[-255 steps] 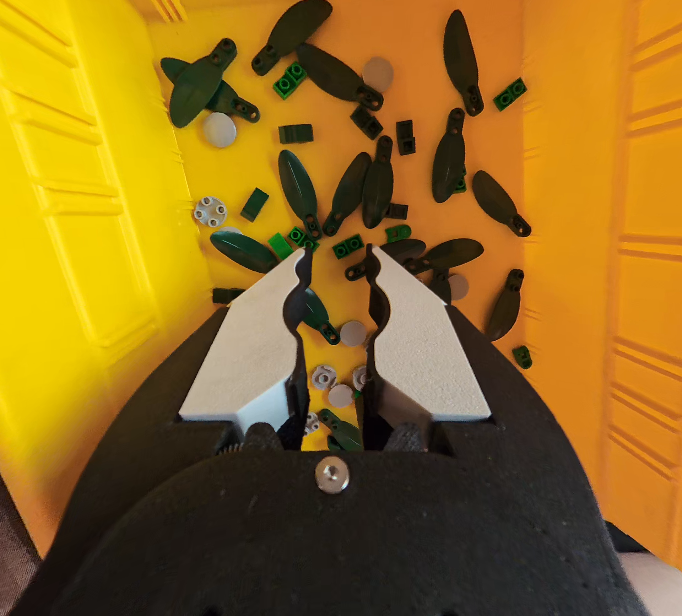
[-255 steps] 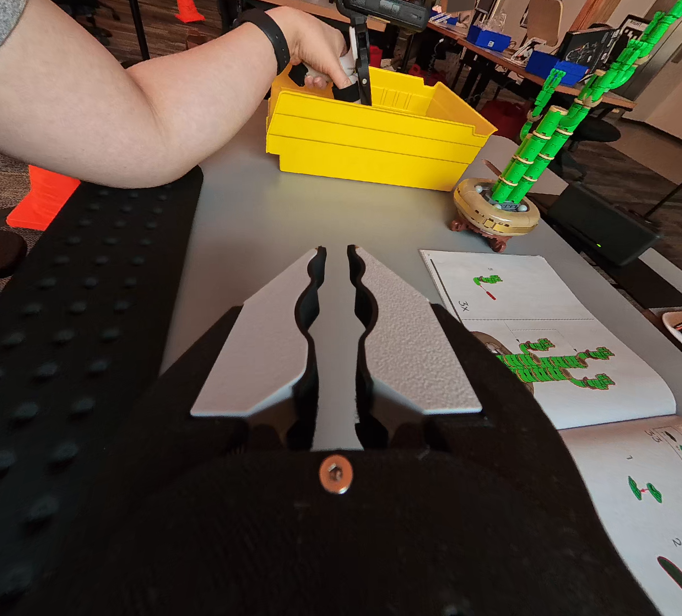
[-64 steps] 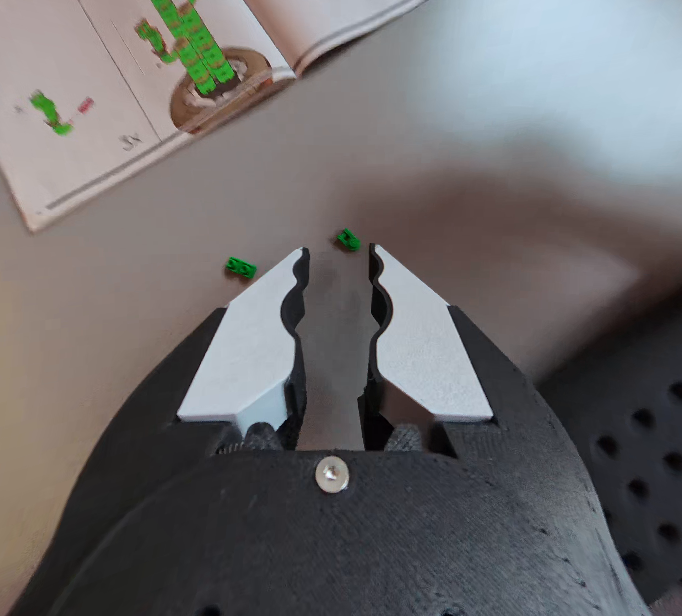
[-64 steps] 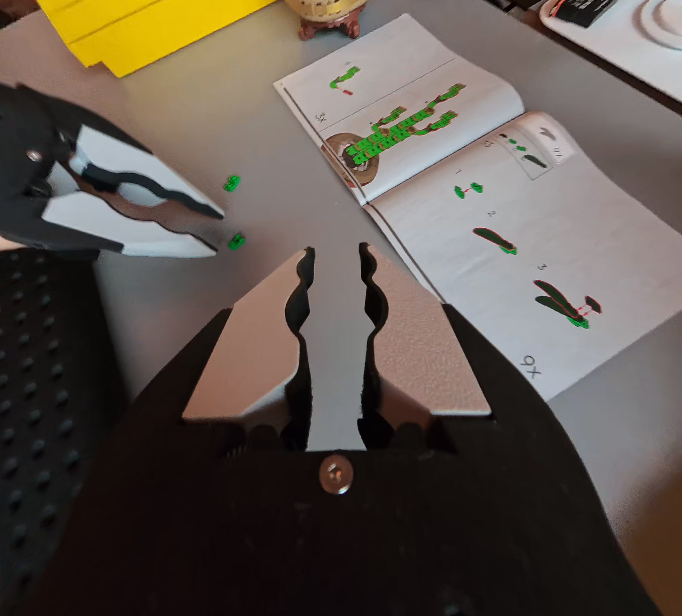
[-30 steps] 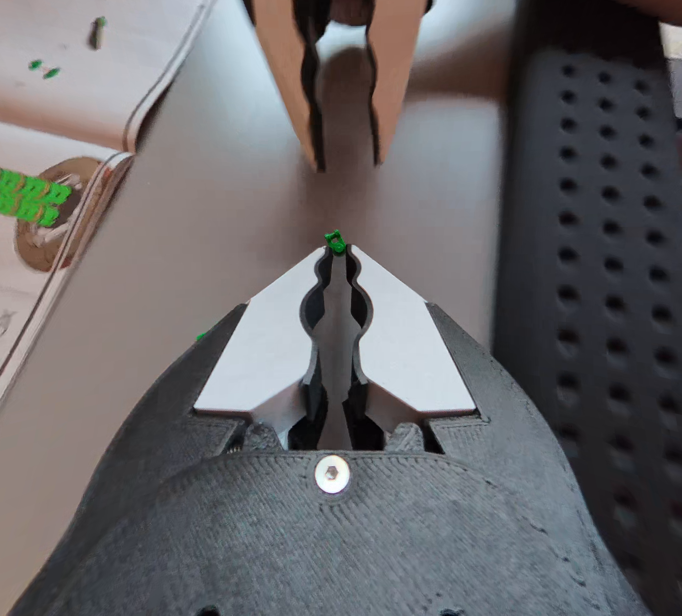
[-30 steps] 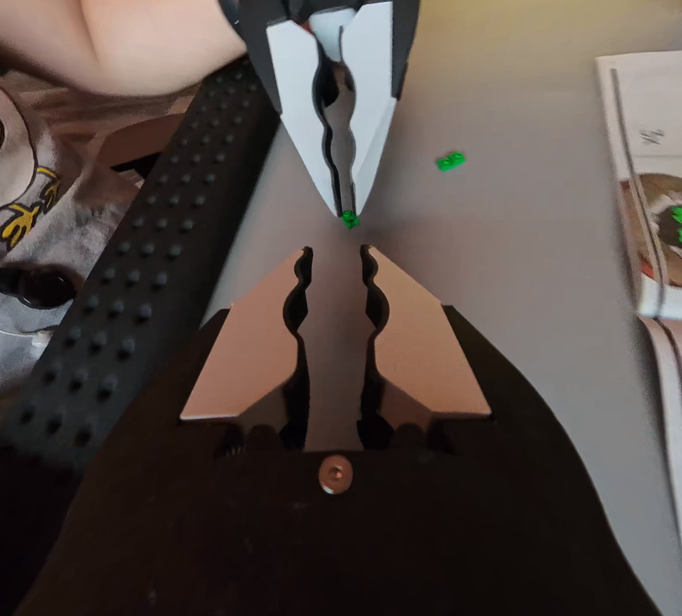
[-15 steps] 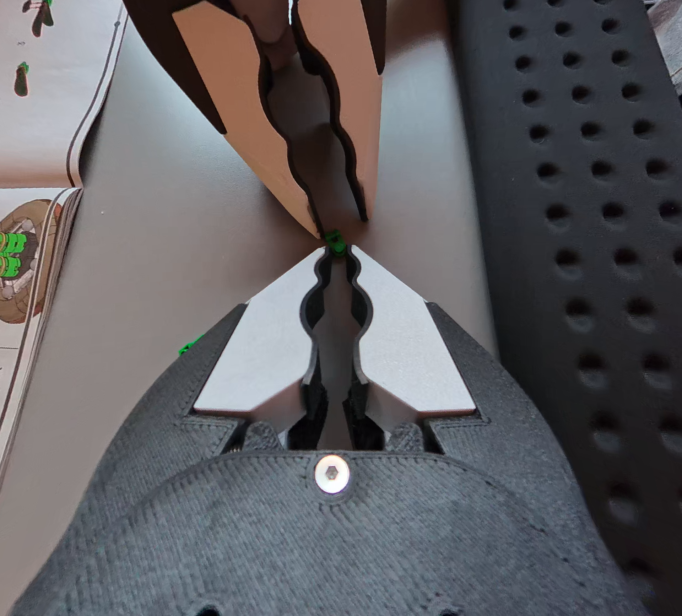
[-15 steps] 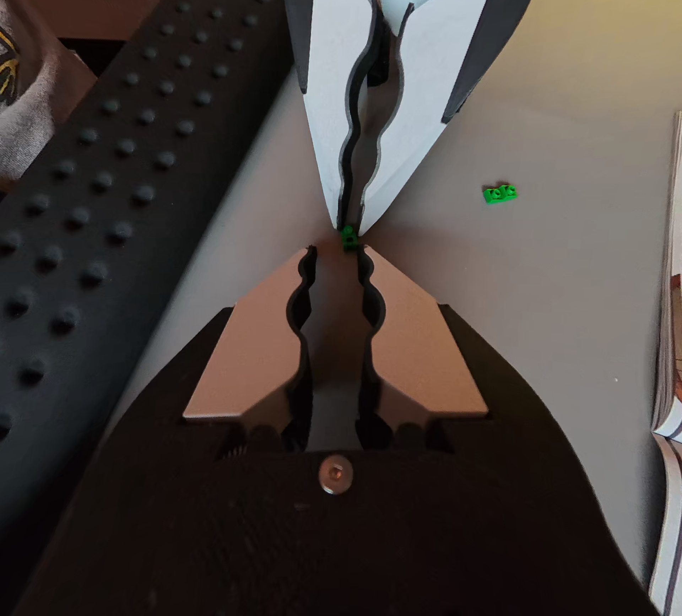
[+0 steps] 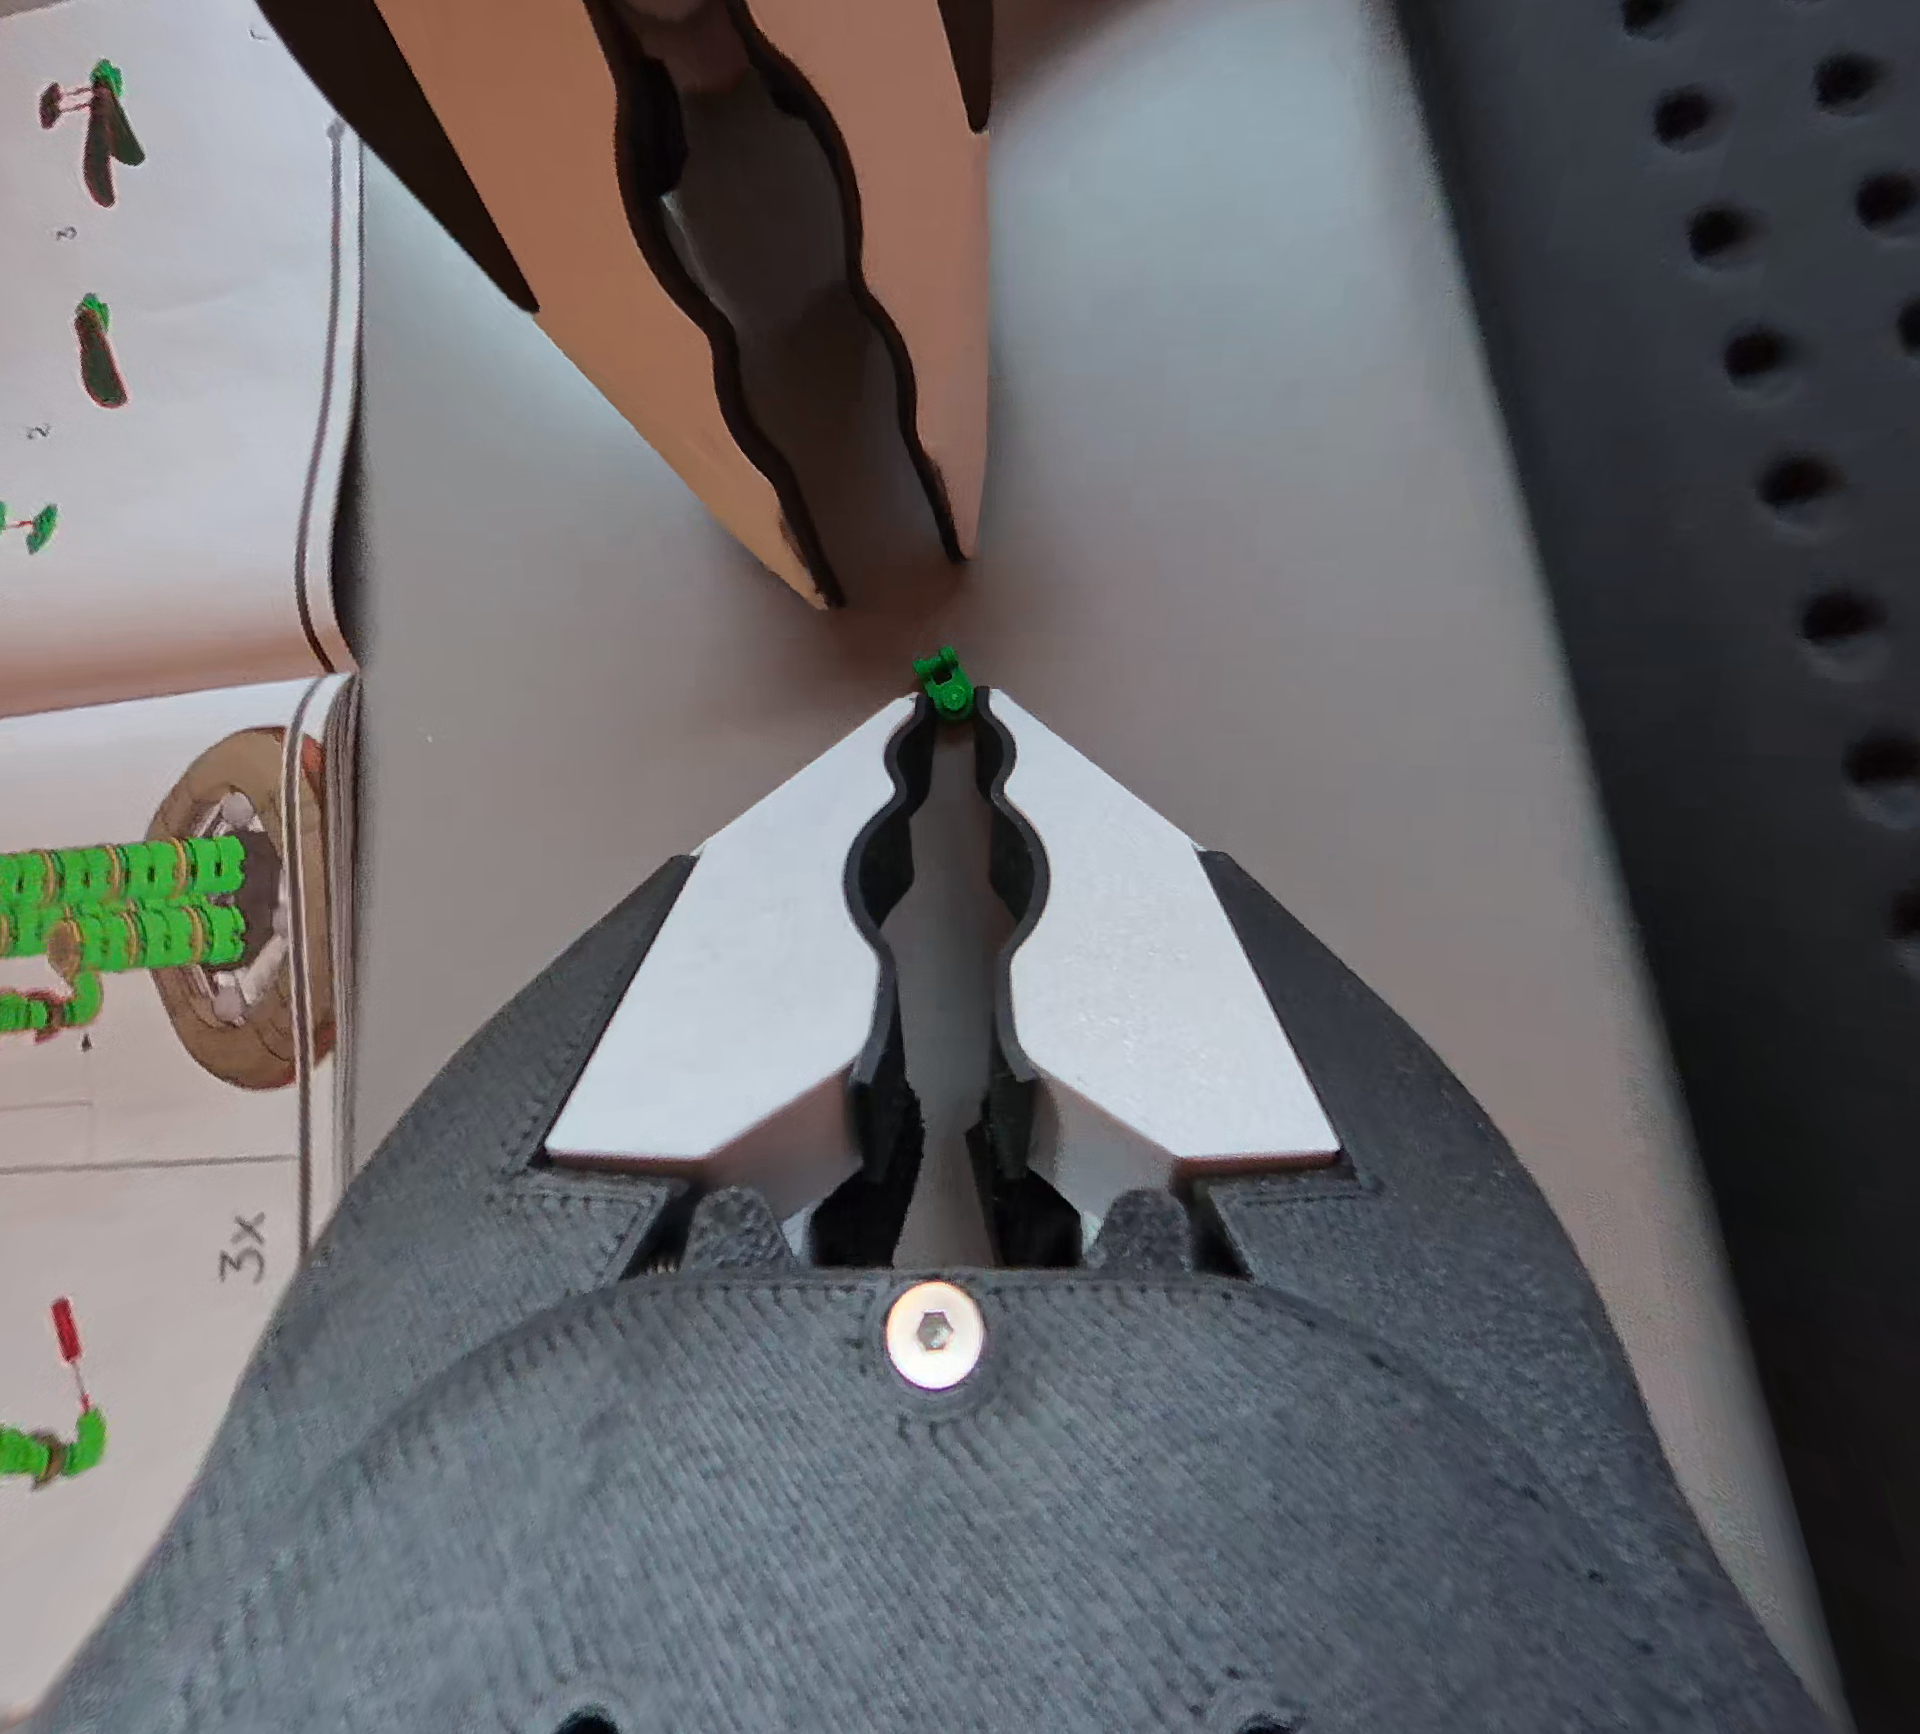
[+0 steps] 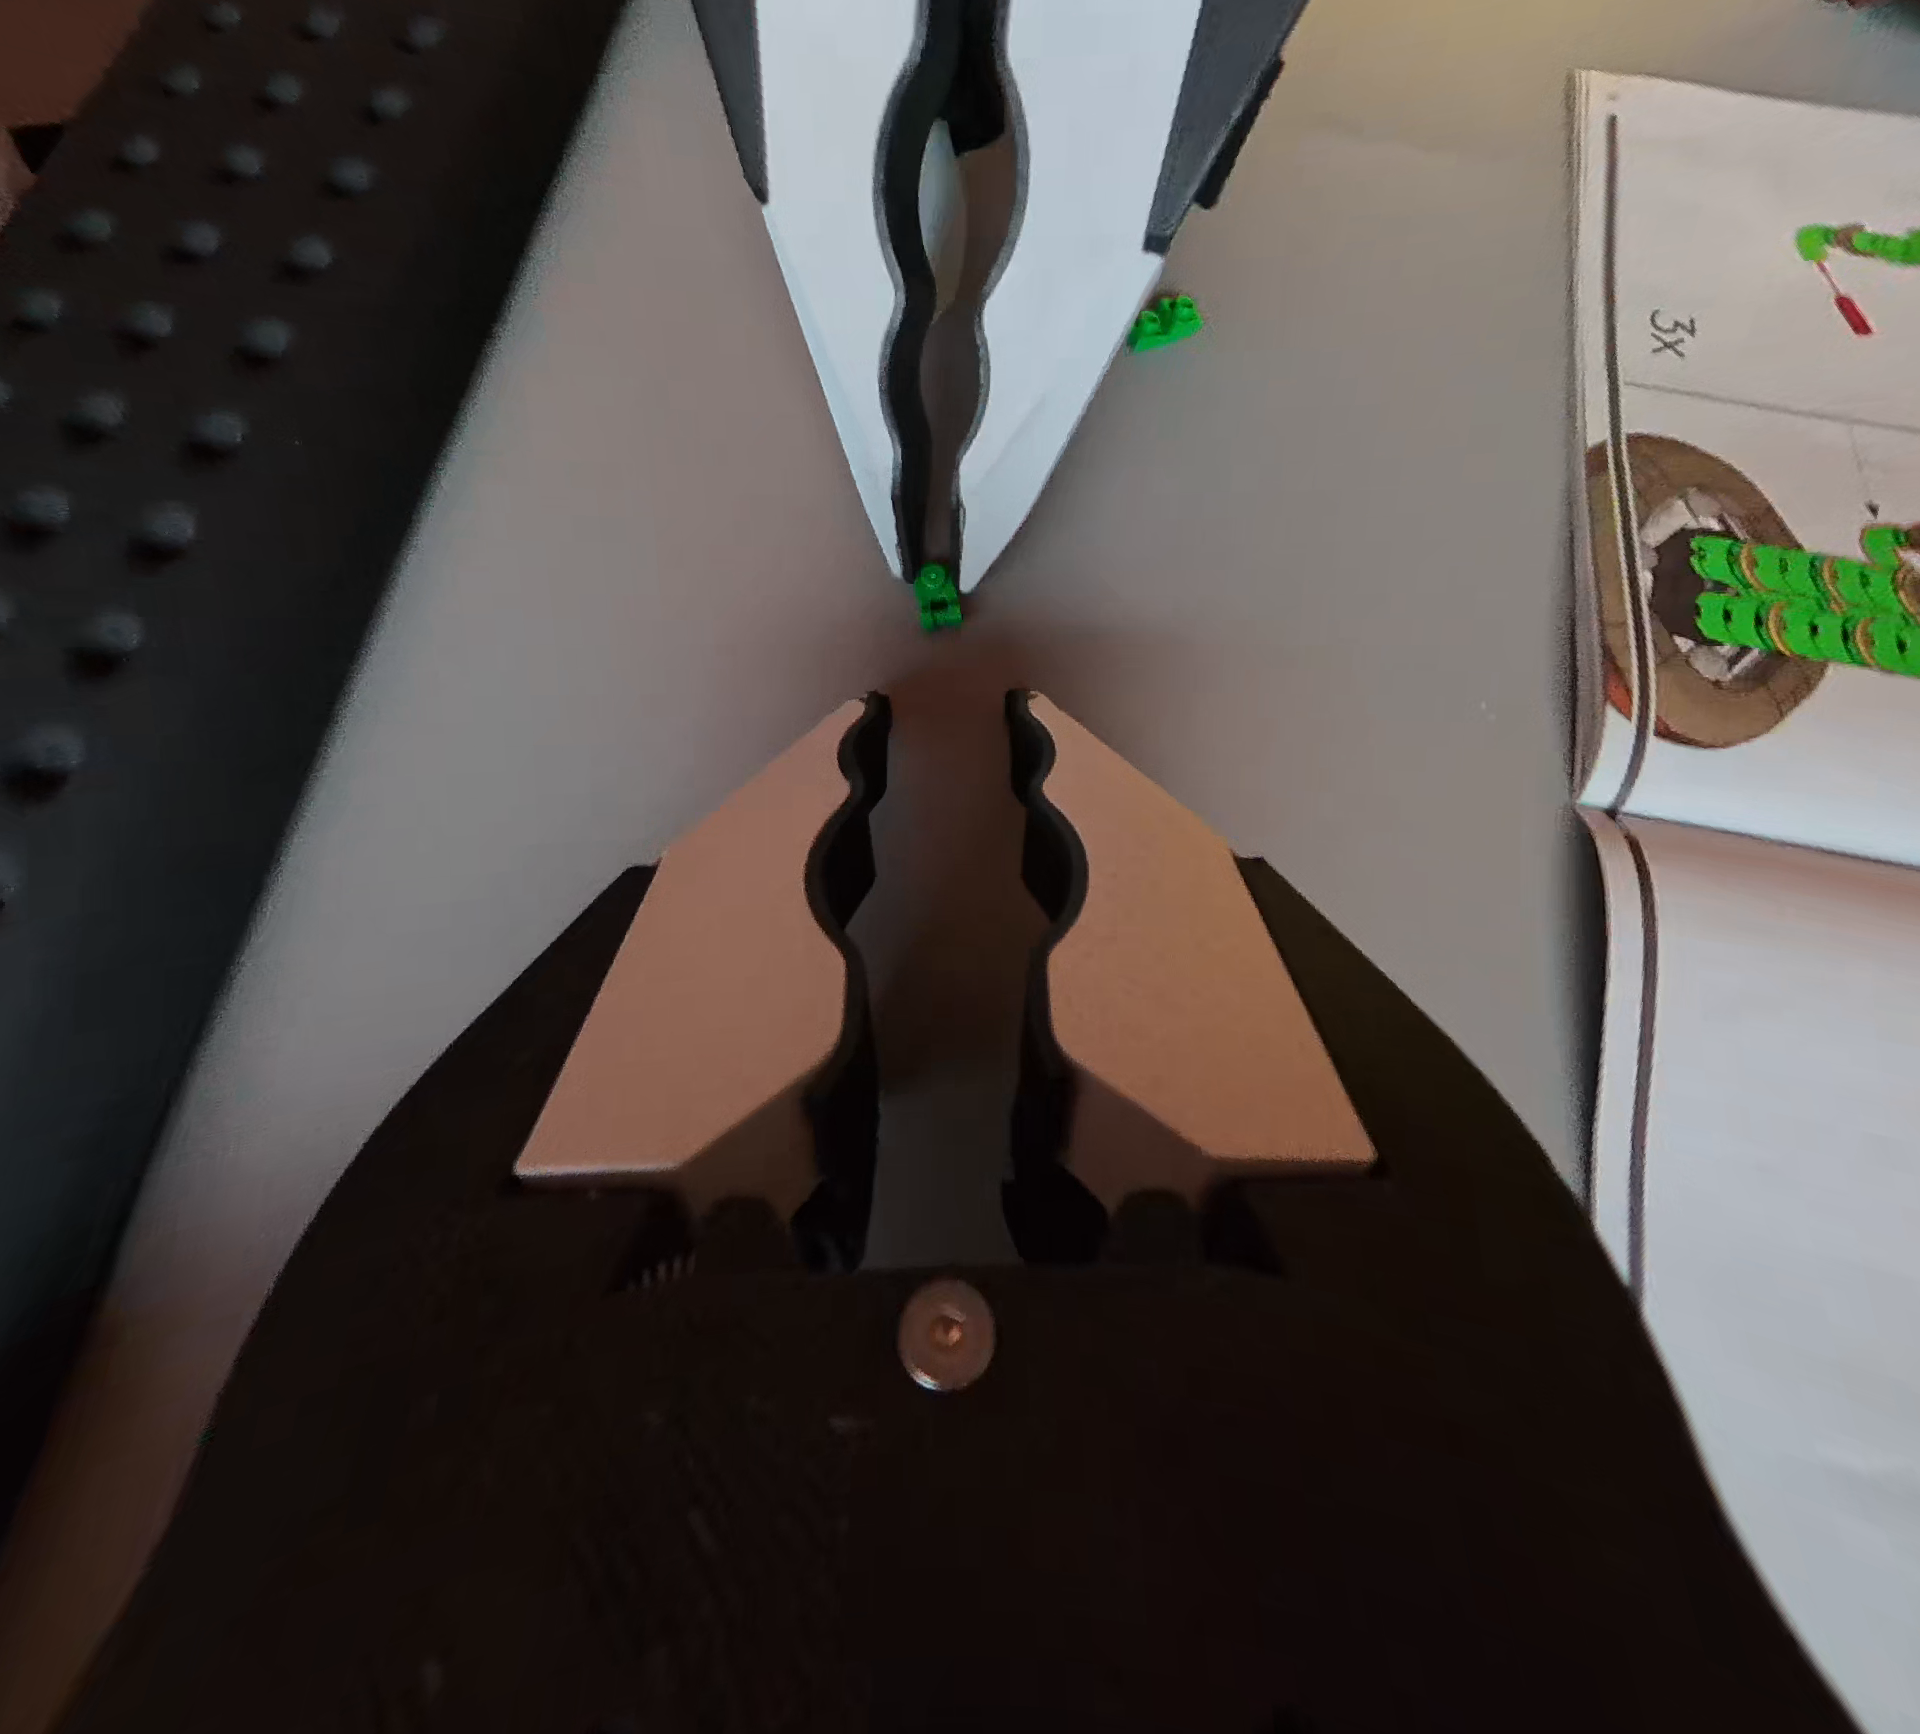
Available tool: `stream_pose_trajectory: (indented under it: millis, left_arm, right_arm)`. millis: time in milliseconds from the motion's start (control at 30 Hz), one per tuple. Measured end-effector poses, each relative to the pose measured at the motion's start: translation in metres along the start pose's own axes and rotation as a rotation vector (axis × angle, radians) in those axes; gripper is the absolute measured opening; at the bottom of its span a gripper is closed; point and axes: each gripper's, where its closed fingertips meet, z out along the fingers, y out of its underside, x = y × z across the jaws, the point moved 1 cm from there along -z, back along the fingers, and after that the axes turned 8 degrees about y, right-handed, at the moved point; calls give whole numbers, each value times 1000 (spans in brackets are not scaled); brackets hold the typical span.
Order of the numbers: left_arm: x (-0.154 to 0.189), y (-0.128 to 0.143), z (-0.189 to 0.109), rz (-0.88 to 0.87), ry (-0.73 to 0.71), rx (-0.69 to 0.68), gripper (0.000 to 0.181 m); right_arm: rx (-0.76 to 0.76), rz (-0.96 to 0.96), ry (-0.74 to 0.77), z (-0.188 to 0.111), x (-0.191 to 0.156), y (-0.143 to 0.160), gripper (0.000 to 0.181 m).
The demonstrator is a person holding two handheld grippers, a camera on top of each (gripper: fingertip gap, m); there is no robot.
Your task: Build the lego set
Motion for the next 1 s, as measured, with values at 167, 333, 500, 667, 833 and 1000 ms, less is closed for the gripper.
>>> stream_pose_trajectory:
  millis: [167,333,500,667,833,1000]
  left_arm:
    - [-9,-5,5,-53,66,55,6]
    - [-10,-3,3,-71,42,105,7]
    - [-17,9,-9,-138,-50,101,25]
    - [-21,15,-45,-208,-139,161,34]
    - [-28,50,-63,-286,-209,82,33]
    - [-30,59,-75,-361,-197,127,30]
  right_arm:
    - [-4,23,9,-2,4,2,24]
    - [-11,49,-24,0,4,2,25]
    - [-11,24,-16,0,1,1,26]
    - [-12,7,-7,1,-2,0,25]
    - [12,-49,17,6,1,-6,25]
    - [0,1,-4,7,3,-5,18]
